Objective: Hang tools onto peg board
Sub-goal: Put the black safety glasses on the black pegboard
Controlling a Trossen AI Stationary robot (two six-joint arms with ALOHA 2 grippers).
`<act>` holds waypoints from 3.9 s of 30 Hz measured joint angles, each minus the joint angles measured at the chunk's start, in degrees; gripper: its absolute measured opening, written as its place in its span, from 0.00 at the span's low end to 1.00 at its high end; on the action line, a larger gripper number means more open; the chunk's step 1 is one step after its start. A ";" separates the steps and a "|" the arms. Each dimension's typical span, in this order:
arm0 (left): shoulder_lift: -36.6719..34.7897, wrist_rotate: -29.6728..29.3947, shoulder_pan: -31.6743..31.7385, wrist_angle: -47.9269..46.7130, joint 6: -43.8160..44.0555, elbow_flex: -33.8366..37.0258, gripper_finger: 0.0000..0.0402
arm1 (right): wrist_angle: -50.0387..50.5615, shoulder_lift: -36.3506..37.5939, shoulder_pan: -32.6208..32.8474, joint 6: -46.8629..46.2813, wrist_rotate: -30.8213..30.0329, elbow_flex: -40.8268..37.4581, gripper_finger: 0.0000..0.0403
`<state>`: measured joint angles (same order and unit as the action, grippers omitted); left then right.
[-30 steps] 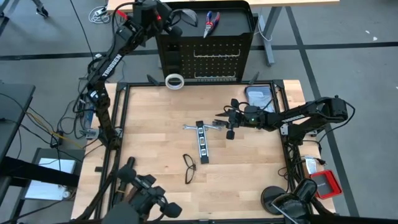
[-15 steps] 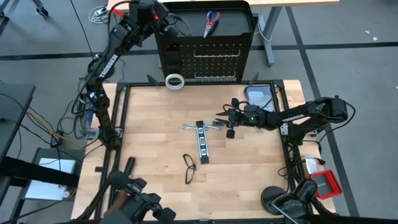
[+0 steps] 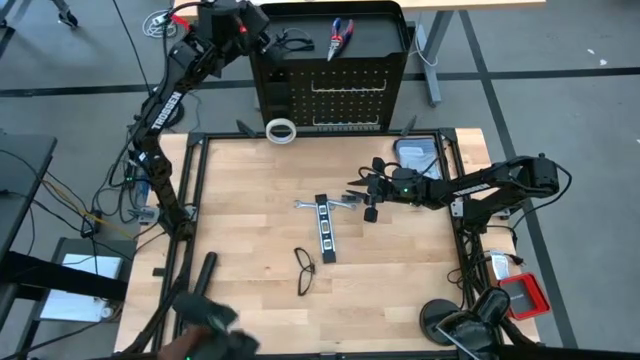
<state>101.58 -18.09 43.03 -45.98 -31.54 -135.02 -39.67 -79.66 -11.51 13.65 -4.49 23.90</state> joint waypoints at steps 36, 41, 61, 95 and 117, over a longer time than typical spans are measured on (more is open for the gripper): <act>-8.07 15.59 -29.84 2.95 2.21 60.80 0.11 | 33.54 -0.02 1.68 -0.17 6.96 13.84 0.39; -8.11 21.57 -30.72 13.39 8.71 69.99 0.11 | 33.43 -0.23 3.14 1.69 9.41 14.40 0.44; -8.35 24.73 -49.33 23.50 22.10 79.12 0.11 | 32.07 -8.55 3.17 2.82 9.88 15.89 0.48; -8.20 11.41 -53.49 46.93 24.30 90.46 0.47 | 28.79 -7.32 6.54 3.04 8.41 15.89 0.48; -1.88 8.73 -53.80 52.14 21.21 90.13 0.04 | 29.04 -7.18 6.55 2.33 8.39 15.89 0.47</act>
<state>99.70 -9.35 -10.77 6.16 -10.33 -44.88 -10.63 -86.83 -4.95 15.97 3.90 39.79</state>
